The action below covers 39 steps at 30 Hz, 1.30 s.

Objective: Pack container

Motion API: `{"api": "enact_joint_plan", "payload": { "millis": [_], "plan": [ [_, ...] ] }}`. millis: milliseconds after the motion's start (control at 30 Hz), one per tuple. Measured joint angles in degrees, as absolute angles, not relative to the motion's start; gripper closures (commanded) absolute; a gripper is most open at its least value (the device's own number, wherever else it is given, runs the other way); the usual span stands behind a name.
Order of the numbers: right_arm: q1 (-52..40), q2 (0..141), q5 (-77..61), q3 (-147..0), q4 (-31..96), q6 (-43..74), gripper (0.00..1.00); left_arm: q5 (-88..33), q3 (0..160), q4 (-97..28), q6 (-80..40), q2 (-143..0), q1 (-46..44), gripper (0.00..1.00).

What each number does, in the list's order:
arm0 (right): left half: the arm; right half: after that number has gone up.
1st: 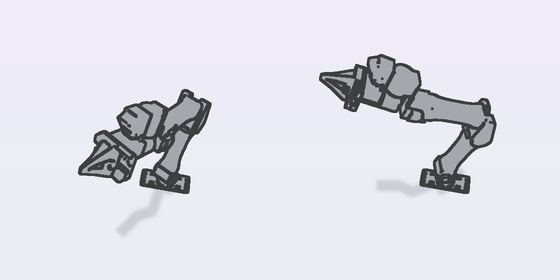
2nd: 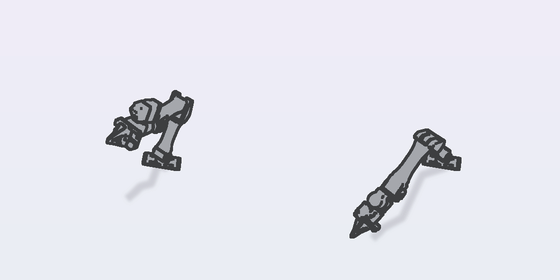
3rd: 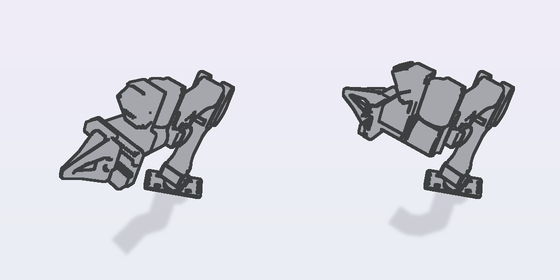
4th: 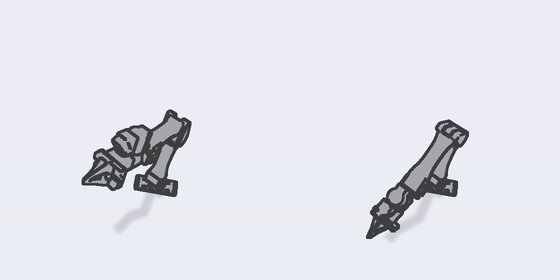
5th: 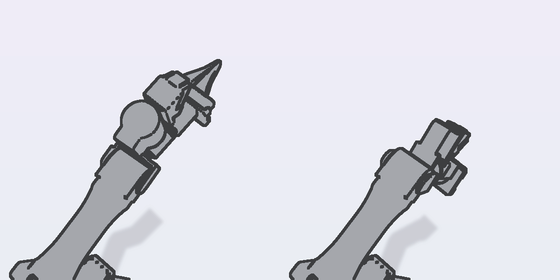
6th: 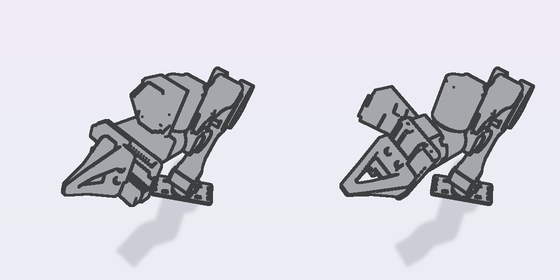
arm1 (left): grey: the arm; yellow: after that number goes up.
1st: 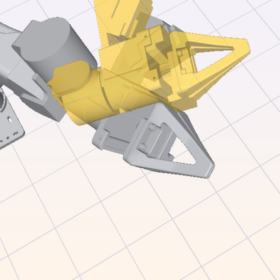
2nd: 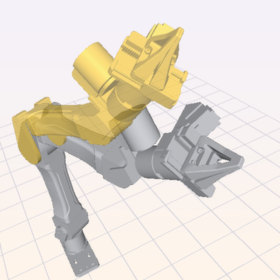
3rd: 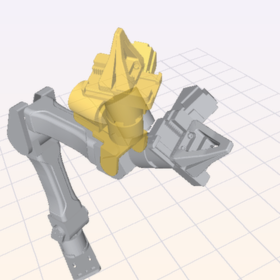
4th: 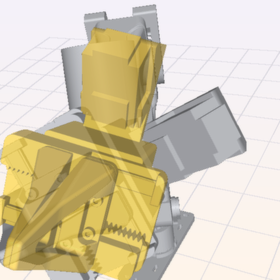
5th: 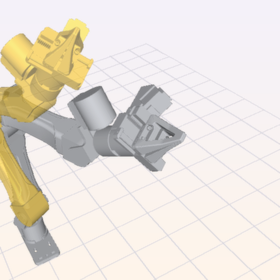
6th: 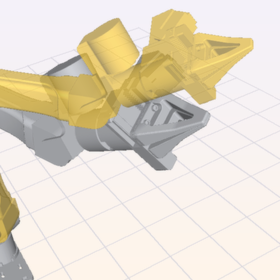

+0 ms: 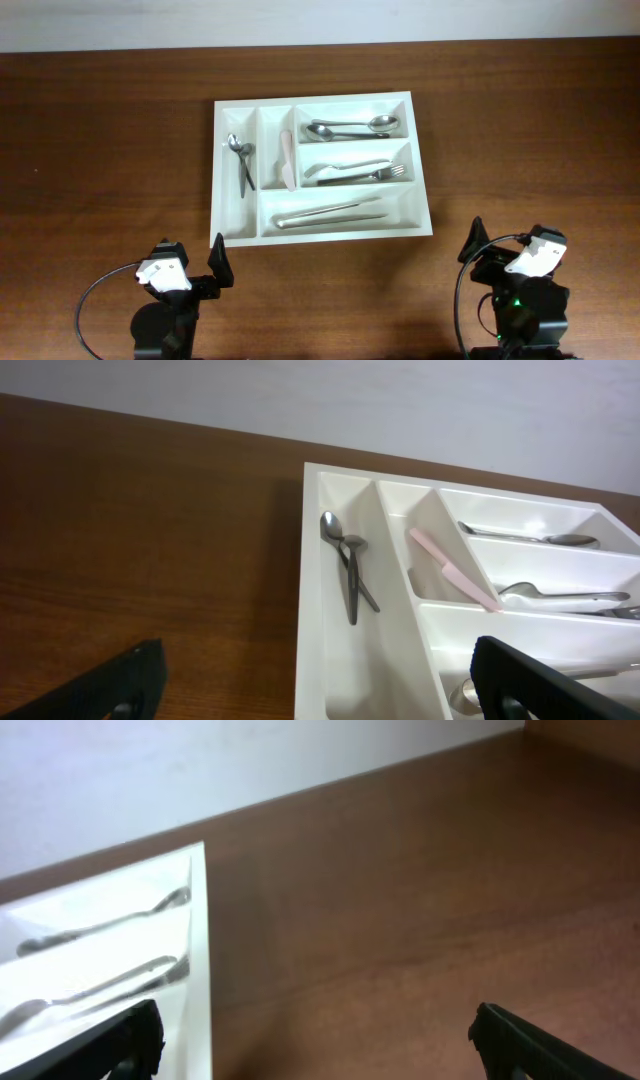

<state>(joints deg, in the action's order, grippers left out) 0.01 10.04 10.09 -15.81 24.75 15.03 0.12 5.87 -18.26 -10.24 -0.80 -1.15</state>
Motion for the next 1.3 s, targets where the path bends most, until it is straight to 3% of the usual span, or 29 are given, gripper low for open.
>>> {"api": "enact_joint_plan", "payload": {
  "millis": [800,1300],
  "plan": [
    [0.0,0.8,9.9,-8.4,28.4,18.6,0.01,0.1,5.9,-18.3,-10.2,-0.8,-1.1,0.01],
    [0.0,0.8,9.9,-8.4,28.5,13.2,0.01,0.1,5.9,-18.3,-10.2,-0.8,-1.1,0.01]
  ]
}}
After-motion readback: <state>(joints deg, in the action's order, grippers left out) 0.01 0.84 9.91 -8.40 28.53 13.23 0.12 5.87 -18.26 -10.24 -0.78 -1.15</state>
